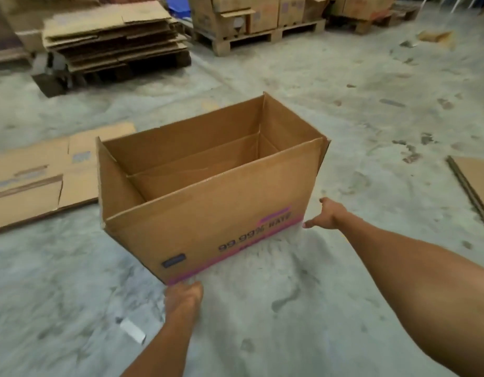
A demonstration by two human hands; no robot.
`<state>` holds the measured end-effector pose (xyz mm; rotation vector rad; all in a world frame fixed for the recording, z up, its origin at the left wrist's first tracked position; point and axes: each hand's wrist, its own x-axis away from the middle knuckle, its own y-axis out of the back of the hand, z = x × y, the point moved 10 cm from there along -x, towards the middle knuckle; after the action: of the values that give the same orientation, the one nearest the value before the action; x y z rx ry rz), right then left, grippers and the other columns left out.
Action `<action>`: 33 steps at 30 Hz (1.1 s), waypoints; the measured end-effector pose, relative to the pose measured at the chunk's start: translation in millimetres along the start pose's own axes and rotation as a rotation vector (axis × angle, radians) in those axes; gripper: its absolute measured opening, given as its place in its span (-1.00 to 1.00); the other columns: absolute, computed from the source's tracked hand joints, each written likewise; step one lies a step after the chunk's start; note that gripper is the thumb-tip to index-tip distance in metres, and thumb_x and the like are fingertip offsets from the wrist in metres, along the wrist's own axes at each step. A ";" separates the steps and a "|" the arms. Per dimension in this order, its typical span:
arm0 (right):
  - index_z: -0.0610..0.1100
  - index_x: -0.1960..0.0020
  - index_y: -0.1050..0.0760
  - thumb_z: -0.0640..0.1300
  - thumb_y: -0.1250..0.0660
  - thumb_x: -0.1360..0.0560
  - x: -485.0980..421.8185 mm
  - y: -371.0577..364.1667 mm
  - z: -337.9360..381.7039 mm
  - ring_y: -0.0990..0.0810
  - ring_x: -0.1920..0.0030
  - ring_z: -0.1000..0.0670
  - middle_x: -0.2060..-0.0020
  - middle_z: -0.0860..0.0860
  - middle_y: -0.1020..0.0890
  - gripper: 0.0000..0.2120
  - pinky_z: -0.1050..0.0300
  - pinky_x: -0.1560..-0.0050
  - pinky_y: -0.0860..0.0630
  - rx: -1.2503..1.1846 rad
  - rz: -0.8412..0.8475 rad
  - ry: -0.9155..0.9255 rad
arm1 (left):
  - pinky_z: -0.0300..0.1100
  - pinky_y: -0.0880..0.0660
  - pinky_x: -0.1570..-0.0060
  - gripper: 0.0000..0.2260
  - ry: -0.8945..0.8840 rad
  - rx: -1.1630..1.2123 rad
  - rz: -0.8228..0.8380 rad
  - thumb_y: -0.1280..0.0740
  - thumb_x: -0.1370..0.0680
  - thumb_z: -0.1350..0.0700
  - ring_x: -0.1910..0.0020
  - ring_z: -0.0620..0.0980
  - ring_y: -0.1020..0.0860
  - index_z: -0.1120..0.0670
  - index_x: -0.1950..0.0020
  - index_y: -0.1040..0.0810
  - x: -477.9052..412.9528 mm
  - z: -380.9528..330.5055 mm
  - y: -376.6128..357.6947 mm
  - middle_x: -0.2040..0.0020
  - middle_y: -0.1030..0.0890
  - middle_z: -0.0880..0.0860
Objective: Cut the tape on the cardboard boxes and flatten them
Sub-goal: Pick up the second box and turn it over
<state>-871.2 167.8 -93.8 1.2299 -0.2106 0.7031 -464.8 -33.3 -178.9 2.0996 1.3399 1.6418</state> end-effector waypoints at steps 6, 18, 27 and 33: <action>-0.17 -0.62 0.13 -0.16 -0.63 -0.30 -32.1 -36.0 -9.2 -0.29 -0.49 -0.25 -0.54 -0.20 -0.23 0.18 -0.10 -0.36 -0.38 -0.375 0.019 0.032 | 0.09 -0.51 -0.15 -0.04 -0.159 0.353 -0.137 -0.58 -0.30 0.17 -0.26 0.25 -0.49 0.10 -0.56 -0.07 -13.8 -11.3 63.2 -0.39 -0.42 0.23; -0.13 -0.52 0.04 -0.24 -0.48 -0.48 6.2 -14.1 75.4 -0.35 -0.40 -0.17 -0.44 -0.14 -0.31 -0.15 0.05 -0.09 -0.30 -0.610 0.184 0.120 | 0.11 -0.33 -0.31 -0.42 -0.299 0.389 0.048 -0.36 -0.54 0.11 -0.45 0.11 -0.31 0.03 -0.52 -0.25 -12.9 -53.9 129.5 -0.50 -0.34 0.03; -0.17 -0.50 -0.18 0.07 -0.35 -0.56 104.7 54.5 215.2 -0.45 0.16 0.13 -0.33 -0.06 -0.46 -0.35 0.22 0.37 -0.30 -0.738 0.087 0.464 | -0.20 -0.18 0.40 -0.83 -0.492 0.533 -0.015 -0.29 -0.46 -0.10 0.45 -0.07 -0.30 -0.01 0.15 -0.50 36.8 -91.1 327.5 0.30 -0.42 0.02; 0.13 -0.47 -0.33 0.47 -0.22 -0.41 168.7 93.4 310.7 -0.38 -0.36 -0.07 -0.40 0.00 -0.41 -0.27 -0.17 -0.39 -0.15 -0.815 0.155 0.645 | -0.03 -0.42 -0.14 -0.54 -0.724 0.674 -0.177 -0.15 -0.57 -0.16 0.03 0.08 -0.58 0.12 -0.30 -0.51 109.4 -86.6 472.3 -0.10 -0.62 0.14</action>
<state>-728.6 -37.4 173.1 0.1833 -0.0388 0.9815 -282.2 -265.0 215.5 2.4221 1.8388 0.2628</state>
